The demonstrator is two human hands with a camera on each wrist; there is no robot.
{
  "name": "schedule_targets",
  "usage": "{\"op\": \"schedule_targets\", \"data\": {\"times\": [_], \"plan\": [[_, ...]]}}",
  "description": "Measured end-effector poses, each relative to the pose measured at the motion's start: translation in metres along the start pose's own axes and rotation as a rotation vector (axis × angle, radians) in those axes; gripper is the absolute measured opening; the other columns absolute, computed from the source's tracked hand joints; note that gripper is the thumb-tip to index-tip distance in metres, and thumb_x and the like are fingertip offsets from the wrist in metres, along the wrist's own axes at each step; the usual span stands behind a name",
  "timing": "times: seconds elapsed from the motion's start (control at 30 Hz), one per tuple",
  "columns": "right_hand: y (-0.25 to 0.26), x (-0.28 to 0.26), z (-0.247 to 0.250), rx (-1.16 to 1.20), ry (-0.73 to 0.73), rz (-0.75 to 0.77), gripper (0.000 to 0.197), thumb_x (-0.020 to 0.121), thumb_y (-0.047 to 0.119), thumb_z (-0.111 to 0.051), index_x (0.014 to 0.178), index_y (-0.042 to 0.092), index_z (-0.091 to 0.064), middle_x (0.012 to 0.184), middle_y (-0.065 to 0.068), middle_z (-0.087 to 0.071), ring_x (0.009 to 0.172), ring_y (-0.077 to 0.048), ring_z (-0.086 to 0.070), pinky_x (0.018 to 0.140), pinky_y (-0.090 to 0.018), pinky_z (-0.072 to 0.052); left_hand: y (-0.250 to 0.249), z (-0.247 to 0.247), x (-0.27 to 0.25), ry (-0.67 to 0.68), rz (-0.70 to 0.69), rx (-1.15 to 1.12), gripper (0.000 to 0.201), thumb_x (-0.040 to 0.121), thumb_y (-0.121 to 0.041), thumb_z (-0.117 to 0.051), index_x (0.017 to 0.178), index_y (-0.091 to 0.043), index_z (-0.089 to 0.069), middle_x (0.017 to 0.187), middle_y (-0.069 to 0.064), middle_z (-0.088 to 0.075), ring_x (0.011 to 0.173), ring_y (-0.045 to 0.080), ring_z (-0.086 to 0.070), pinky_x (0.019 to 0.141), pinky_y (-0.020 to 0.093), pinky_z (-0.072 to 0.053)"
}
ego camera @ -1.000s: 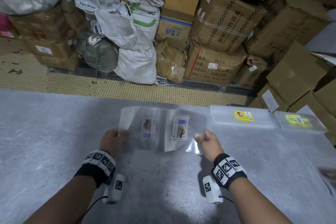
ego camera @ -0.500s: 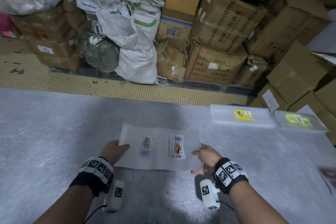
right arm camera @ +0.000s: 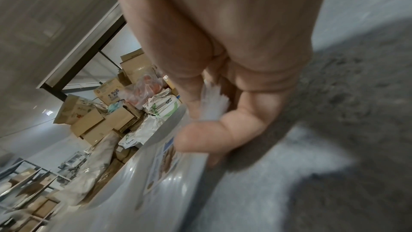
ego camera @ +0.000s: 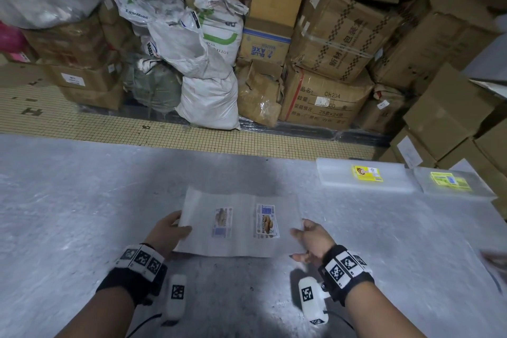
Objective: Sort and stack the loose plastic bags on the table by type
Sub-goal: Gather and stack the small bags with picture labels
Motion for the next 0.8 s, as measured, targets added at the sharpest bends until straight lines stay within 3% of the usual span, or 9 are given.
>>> {"op": "schedule_targets", "data": {"times": [0.1,0.2,0.33,0.43,0.57,0.67,0.73,0.8], "plan": [[-0.002,0.004,0.003,0.028,-0.019,-0.019,0.02,0.094,0.018,-0.063,0.113,0.015,-0.062,0.123,-0.01,-0.06,0.094,-0.034,-0.068,0.073,-0.044,-0.062,0.002,-0.003,-0.002,0.01,0.029,-0.103,0.035,0.092,0.005,-0.055,0.122,-0.013,-0.056,0.1,0.013,-0.063,0.092,0.037,-0.062,0.085,0.059,-0.053],[0.002,0.011,0.009,0.092,-0.036,-0.027,0.04,0.091,0.017,-0.066,0.129,0.014,-0.055,0.134,-0.01,-0.054,0.101,-0.034,-0.062,0.063,-0.038,-0.06,0.001,-0.008,0.003,-0.001,0.045,-0.137,0.036,0.092,0.003,-0.055,0.125,-0.011,-0.057,0.104,0.016,-0.064,0.094,0.038,-0.062,0.083,0.06,-0.053],[0.018,0.028,0.024,0.118,-0.059,-0.029,0.047,0.092,0.014,-0.066,0.135,0.016,-0.047,0.134,-0.009,-0.048,0.088,-0.029,-0.058,0.062,-0.037,-0.058,-0.015,-0.022,0.017,-0.004,0.024,-0.172,0.031,0.093,0.004,-0.052,0.12,-0.012,-0.056,0.098,0.016,-0.063,0.086,0.034,-0.061,0.076,0.057,-0.056],[0.036,0.047,0.035,0.108,-0.075,-0.049,0.052,0.092,0.014,-0.066,0.139,0.016,-0.044,0.139,-0.01,-0.044,0.079,-0.027,-0.057,0.071,-0.044,-0.06,-0.033,-0.034,0.033,-0.015,-0.001,-0.154,0.028,0.093,0.004,-0.053,0.118,-0.008,-0.058,0.095,0.017,-0.065,0.087,0.035,-0.062,0.085,0.062,-0.052],[0.061,0.074,0.046,0.118,-0.104,-0.071,0.038,0.091,0.016,-0.067,0.125,0.016,-0.051,0.123,-0.013,-0.055,0.078,-0.034,-0.063,0.066,-0.041,-0.057,-0.059,-0.045,0.061,-0.041,-0.041,-0.099,0.03,0.091,0.0,-0.056,0.118,-0.009,-0.063,0.096,0.014,-0.07,0.09,0.035,-0.066,0.086,0.057,-0.054],[0.076,0.091,0.05,0.103,-0.099,-0.084,0.012,0.093,0.017,-0.063,0.102,0.013,-0.056,0.106,-0.018,-0.062,0.079,-0.035,-0.063,0.066,-0.039,-0.056,-0.071,-0.053,0.082,-0.052,-0.042,-0.098,0.029,0.09,-0.001,-0.057,0.117,-0.01,-0.063,0.098,0.015,-0.071,0.093,0.036,-0.067,0.085,0.057,-0.055],[0.081,0.101,0.053,0.033,-0.103,-0.058,0.007,0.094,0.016,-0.061,0.093,0.011,-0.056,0.097,-0.015,-0.062,0.078,-0.03,-0.063,0.063,-0.034,-0.053,-0.077,-0.057,0.093,-0.053,-0.041,-0.1,0.03,0.089,-0.001,-0.056,0.117,-0.009,-0.062,0.097,0.017,-0.071,0.091,0.037,-0.066,0.076,0.051,-0.057],[0.085,0.109,0.054,-0.094,-0.088,-0.025,0.008,0.093,0.016,-0.06,0.096,0.01,-0.057,0.089,-0.009,-0.061,0.073,-0.024,-0.062,0.062,-0.029,-0.05,-0.082,-0.059,0.1,-0.054,-0.034,-0.112,0.028,0.09,0.0,-0.055,0.115,-0.011,-0.061,0.098,0.019,-0.069,0.09,0.039,-0.065,0.062,0.04,-0.055]]}}
Point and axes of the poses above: each hand's wrist, its own x-axis towards the middle knuckle, its own z-axis out of the back of the hand, y = z × x, the point moved 3 cm from there along x, towards the middle knuckle
